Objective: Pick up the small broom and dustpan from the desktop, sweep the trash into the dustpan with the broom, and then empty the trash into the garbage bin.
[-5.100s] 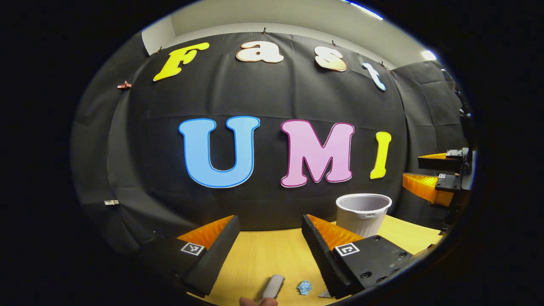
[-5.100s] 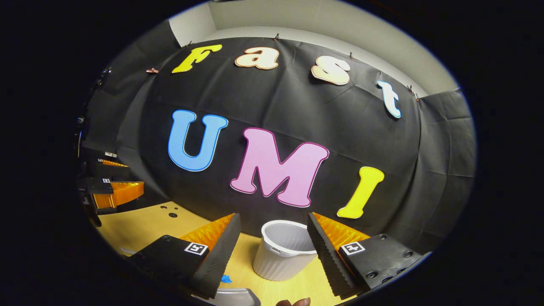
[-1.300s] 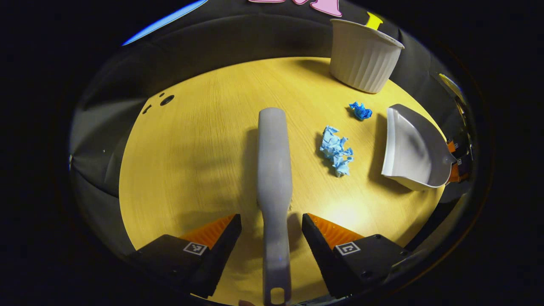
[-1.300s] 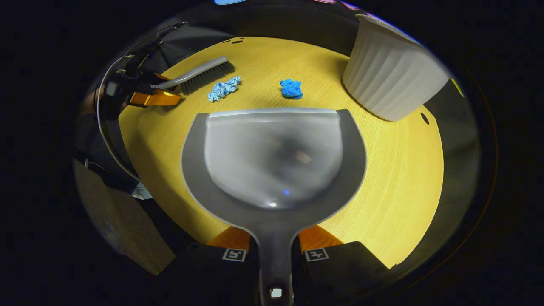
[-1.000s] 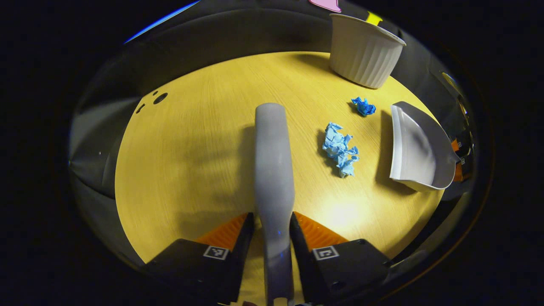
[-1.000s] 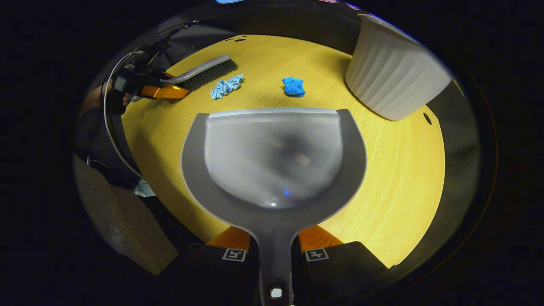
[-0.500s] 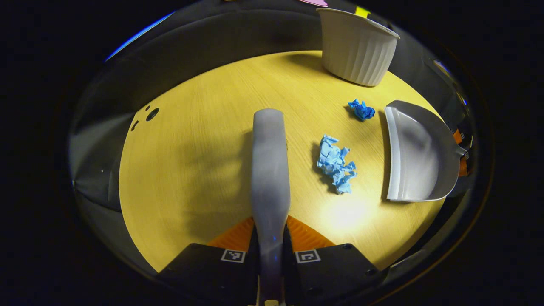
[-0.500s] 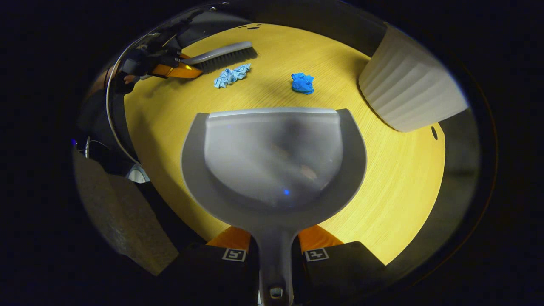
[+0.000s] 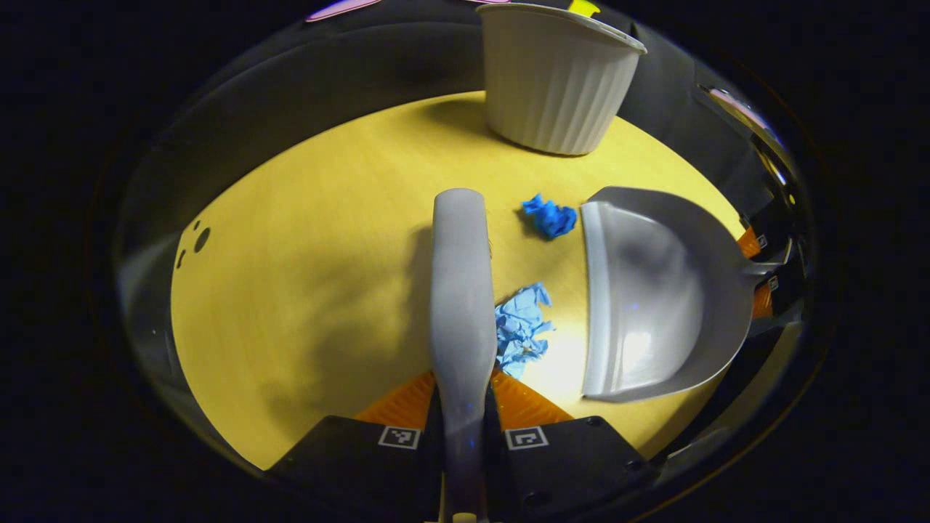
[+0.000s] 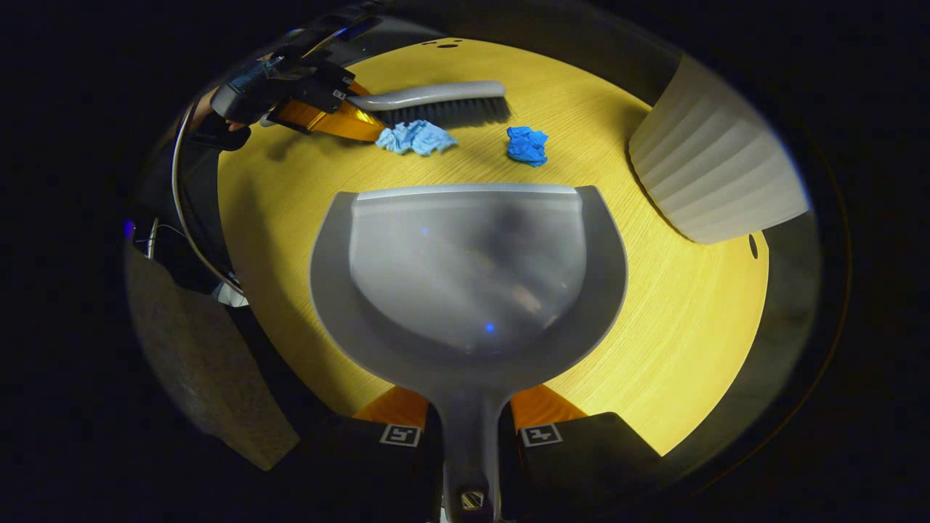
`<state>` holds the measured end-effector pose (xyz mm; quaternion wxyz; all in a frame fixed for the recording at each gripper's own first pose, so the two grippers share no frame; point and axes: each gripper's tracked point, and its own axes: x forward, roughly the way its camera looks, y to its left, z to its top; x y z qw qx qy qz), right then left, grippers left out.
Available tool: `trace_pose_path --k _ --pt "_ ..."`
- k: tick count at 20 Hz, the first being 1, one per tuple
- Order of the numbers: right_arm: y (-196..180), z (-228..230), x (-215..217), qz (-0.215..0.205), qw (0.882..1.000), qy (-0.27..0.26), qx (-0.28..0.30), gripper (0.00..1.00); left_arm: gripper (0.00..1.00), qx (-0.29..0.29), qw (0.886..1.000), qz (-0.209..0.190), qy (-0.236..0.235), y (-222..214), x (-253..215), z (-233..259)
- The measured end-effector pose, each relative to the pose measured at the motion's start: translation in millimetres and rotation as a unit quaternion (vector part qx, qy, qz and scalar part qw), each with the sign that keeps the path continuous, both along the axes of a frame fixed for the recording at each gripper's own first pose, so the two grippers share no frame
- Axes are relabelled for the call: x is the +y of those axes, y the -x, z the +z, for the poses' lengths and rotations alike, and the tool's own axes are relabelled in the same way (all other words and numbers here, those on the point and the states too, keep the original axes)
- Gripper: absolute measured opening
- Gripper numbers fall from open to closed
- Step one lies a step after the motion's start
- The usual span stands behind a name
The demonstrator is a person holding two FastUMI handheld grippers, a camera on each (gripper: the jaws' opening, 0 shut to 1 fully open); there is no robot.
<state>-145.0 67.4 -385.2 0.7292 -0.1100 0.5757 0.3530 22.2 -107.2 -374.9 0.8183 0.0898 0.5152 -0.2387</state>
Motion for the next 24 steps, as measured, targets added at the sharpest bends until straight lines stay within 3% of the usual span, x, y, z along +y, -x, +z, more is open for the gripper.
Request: trace_pose_path --k 7,11,14,20,24 --pt "-3.1 -3.7 -1.5 -0.012 1.000 -0.019 -0.013 0.35 0.31 0.016 0.998 -0.055 0.030 8.4 -35.3 9.4" --pt "-0.7 -6.6 -3.1 -0.018 0.999 -0.039 -0.026 0.35 0.28 0.030 0.995 -0.076 0.057 21.6 -51.8 17.3" --pt "-1.4 -7.1 -2.5 -0.032 0.997 -0.057 -0.044 0.35 0.28 0.028 0.994 -0.065 0.080 20.7 -61.2 33.8" --pt "6.8 -19.5 6.7 -0.097 0.991 -0.070 -0.060 0.35 0.28 -0.021 0.995 -0.034 0.095 5.6 -46.4 71.1" --pt "14.0 8.7 3.5 -0.144 0.985 -0.065 -0.062 0.35 0.28 -0.054 0.994 -0.009 0.096 -8.0 -18.3 86.5"
